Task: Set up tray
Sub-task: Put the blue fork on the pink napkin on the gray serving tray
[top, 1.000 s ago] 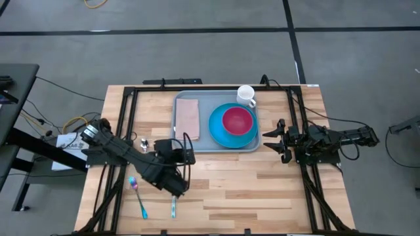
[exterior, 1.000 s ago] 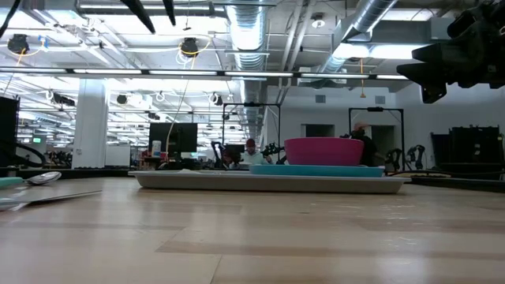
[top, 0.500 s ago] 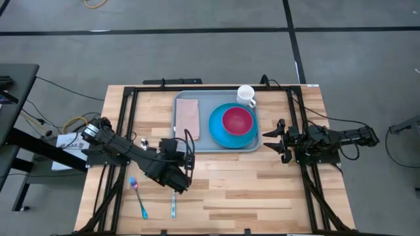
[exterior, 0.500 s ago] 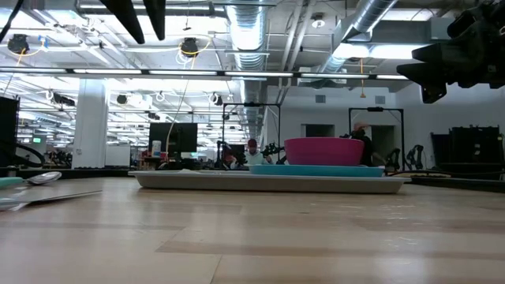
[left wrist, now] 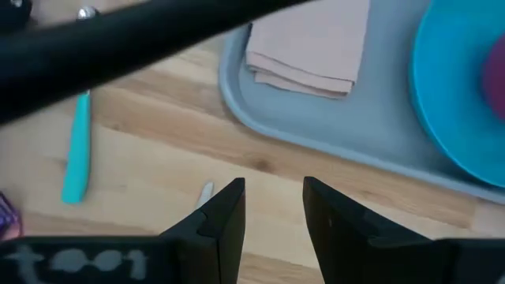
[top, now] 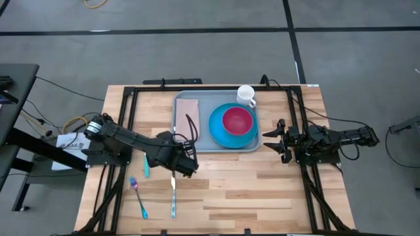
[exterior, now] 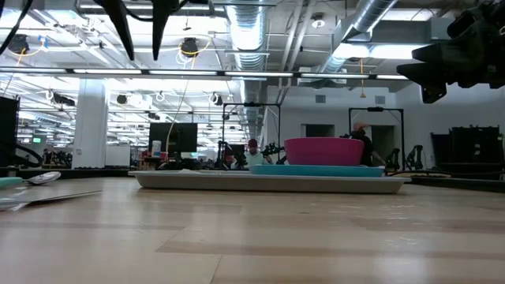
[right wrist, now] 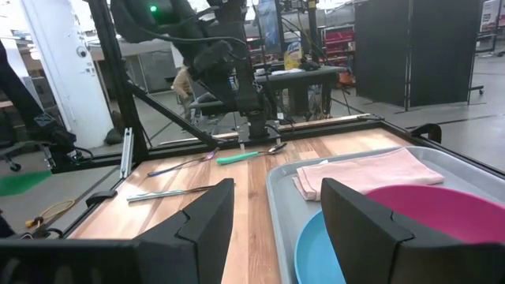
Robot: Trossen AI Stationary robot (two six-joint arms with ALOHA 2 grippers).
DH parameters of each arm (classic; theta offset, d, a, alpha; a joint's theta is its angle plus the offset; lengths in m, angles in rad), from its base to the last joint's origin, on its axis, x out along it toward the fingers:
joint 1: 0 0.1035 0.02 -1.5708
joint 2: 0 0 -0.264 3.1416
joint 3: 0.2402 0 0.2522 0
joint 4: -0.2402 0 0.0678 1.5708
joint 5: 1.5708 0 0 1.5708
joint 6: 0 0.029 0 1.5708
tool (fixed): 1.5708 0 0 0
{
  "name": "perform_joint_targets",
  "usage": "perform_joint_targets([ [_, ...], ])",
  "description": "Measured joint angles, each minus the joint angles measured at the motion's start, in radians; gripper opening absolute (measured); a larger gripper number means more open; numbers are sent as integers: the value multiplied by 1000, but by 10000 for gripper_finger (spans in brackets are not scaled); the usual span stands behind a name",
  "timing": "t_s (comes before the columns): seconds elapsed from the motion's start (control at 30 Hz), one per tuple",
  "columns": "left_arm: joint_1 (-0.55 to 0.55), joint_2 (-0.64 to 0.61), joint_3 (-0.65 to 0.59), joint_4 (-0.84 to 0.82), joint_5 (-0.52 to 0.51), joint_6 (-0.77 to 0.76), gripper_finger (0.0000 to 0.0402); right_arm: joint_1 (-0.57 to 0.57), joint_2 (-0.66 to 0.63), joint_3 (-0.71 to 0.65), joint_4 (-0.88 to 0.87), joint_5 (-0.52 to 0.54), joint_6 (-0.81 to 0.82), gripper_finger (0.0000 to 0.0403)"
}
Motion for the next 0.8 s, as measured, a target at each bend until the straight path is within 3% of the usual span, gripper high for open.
perform_joint_targets([
  [0.23, 52, 0, 0, 1, 13, 199, 116, 0, 0, 0, 0, 0, 0, 182],
  [0.37, 68, 0, -8, 2, 110, 203, 116, 0, 0, 0, 0, 0, 0, 182],
  [0.8, -97, 0, -195, -2, 504, -61, 116, 0, 0, 0, 0, 0, 0, 182],
])
